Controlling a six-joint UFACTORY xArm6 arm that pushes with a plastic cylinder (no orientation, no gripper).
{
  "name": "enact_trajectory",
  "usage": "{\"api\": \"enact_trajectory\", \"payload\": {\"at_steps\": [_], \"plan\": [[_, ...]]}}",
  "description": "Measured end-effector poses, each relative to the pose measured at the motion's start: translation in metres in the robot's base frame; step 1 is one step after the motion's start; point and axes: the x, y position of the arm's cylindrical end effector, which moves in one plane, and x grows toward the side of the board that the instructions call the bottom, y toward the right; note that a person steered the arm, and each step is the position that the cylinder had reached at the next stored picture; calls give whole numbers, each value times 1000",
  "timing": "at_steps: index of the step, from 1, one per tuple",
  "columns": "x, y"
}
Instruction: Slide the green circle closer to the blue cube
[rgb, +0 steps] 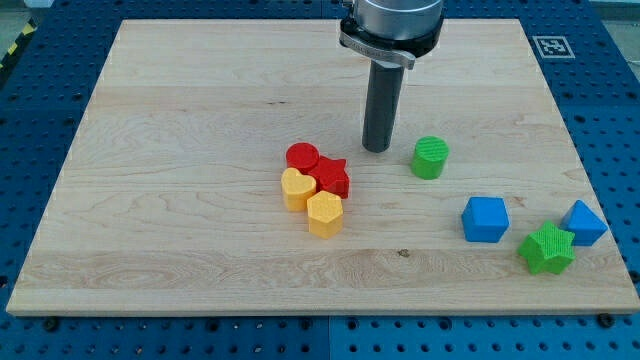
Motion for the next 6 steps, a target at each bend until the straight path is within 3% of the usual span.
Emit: {"api": "enact_trajectory", "payload": {"at_steps": [2, 6], "plan": [[12, 51], [43, 87]]}}
